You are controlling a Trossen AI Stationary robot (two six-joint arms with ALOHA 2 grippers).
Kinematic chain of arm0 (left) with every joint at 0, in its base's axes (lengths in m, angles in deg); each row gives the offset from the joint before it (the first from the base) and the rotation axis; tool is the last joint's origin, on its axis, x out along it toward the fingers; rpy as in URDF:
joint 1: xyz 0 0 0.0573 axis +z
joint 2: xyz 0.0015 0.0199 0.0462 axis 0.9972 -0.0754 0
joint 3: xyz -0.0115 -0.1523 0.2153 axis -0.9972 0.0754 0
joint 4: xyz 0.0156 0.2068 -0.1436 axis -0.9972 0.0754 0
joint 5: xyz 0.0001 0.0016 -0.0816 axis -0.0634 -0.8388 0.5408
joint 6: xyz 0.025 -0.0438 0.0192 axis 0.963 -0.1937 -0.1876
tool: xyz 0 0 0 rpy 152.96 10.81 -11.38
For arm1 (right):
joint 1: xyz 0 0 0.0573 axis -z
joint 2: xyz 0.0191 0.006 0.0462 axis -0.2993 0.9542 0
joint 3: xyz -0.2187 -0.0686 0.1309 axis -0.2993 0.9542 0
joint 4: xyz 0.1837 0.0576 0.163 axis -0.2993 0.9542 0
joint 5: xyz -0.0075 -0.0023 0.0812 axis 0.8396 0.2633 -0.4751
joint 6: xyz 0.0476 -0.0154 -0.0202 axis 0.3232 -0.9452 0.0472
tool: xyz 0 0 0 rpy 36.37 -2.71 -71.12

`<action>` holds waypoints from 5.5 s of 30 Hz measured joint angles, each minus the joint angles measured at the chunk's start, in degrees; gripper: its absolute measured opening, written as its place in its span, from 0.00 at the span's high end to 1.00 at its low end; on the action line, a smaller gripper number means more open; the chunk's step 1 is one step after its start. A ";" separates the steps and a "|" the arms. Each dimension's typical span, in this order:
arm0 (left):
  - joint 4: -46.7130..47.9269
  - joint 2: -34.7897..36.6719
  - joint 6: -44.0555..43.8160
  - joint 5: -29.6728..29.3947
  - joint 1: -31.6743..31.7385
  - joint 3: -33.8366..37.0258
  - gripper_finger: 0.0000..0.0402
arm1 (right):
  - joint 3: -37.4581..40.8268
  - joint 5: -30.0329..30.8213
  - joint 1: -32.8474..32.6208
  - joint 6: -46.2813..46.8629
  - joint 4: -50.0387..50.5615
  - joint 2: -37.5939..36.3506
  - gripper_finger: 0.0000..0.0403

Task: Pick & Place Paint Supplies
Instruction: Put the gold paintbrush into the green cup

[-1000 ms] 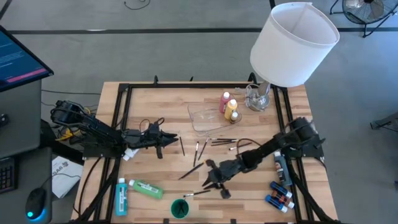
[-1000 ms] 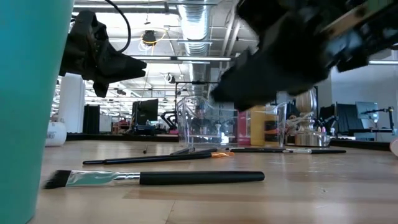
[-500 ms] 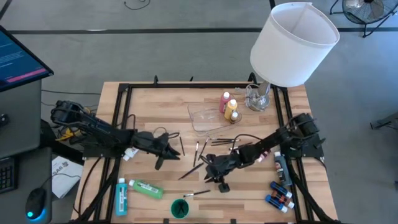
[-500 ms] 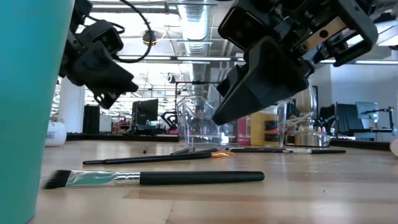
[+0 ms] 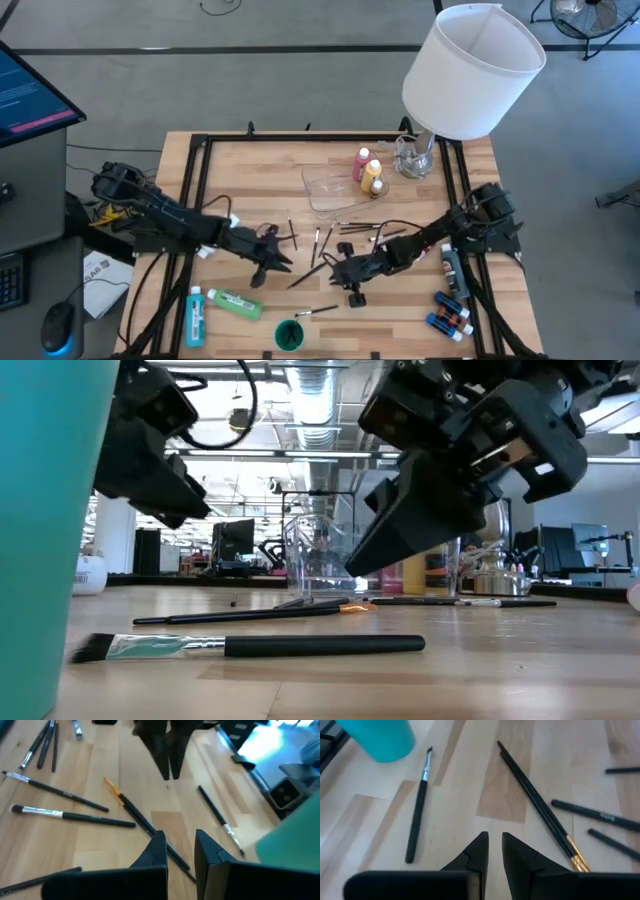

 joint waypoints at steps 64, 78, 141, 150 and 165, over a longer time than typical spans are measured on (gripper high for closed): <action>-1.94 -9.55 -12.45 11.37 1.30 -2.96 1.00 | -3.41 12.29 6.99 14.43 8.34 7.23 1.00; -2.48 -9.55 -11.95 11.39 1.30 -2.96 1.00 | -7.17 13.20 6.46 9.56 8.84 8.19 1.00; -2.82 -9.51 -9.89 12.27 2.32 -2.96 1.00 | -11.29 12.07 -2.56 -1.52 -11.66 13.82 1.00; -3.12 -9.51 -9.89 12.27 2.32 -2.96 1.00 | -15.10 14.77 -3.22 -1.82 -4.50 16.04 1.00; -3.21 -9.51 -9.87 12.27 2.32 -2.96 1.00 | -15.43 15.60 -3.37 2.74 4.81 15.74 1.00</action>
